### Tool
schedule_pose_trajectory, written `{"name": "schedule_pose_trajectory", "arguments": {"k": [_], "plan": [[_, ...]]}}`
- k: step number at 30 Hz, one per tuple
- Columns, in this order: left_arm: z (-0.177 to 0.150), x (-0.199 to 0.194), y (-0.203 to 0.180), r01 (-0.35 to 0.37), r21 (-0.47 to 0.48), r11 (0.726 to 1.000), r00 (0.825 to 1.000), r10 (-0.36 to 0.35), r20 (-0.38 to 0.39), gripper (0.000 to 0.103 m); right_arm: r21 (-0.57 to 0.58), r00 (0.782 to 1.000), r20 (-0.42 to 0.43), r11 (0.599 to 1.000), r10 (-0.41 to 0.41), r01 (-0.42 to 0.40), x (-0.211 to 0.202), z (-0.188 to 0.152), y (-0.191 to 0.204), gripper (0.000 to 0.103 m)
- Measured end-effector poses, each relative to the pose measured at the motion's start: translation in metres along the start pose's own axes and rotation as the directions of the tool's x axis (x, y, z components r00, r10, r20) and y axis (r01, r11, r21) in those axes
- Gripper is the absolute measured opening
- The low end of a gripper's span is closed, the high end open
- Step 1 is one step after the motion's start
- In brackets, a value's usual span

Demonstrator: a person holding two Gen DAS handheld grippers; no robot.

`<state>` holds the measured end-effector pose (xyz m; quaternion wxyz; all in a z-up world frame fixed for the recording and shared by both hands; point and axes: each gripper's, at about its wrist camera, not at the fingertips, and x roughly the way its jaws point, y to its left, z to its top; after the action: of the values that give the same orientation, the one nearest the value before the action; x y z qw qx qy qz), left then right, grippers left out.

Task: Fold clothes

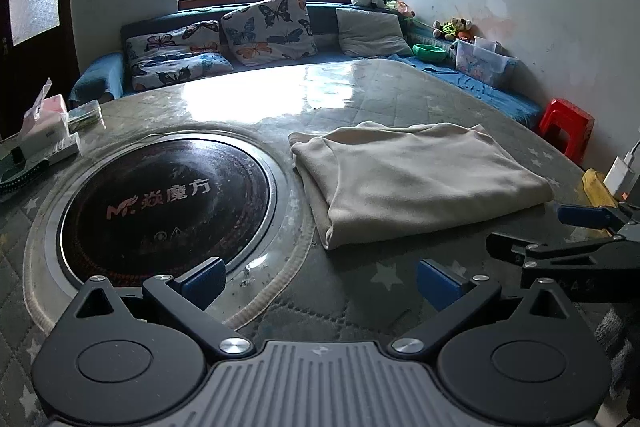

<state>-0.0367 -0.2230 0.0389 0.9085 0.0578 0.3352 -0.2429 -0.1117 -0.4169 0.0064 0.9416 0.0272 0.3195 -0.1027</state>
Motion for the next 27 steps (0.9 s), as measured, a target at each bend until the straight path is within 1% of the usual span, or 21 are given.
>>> {"name": "schedule_pose_trajectory", "arguments": {"k": [3,11,16,18,27], "plan": [[-0.003,-0.003,0.0,0.0,0.003,1.0,1.0,0.0,0.001,0.103,-0.006,1.0,-0.006,1.0,-0.019,0.019,-0.001,-0.002,0.003,0.103],[-0.007,-0.01,0.001,0.009,-0.009,1.0,1.0,-0.009,0.003,0.103,0.009,0.999,-0.013,0.999,-0.032,0.032,-0.008,-0.005,0.007,0.103],[-0.008,-0.007,-0.002,-0.011,-0.01,1.0,0.999,0.01,-0.046,0.103,0.019,0.999,-0.016,0.999,-0.033,0.034,-0.009,-0.007,0.007,0.103],[-0.011,-0.007,-0.003,-0.016,-0.001,1.0,0.999,0.016,-0.045,0.103,0.022,0.999,-0.016,0.999,-0.036,0.036,-0.01,-0.008,0.007,0.103],[-0.012,-0.012,-0.006,-0.003,0.006,1.0,1.0,0.003,-0.017,0.103,0.034,0.999,-0.016,0.998,-0.043,0.043,-0.01,-0.009,0.004,0.103]]}}
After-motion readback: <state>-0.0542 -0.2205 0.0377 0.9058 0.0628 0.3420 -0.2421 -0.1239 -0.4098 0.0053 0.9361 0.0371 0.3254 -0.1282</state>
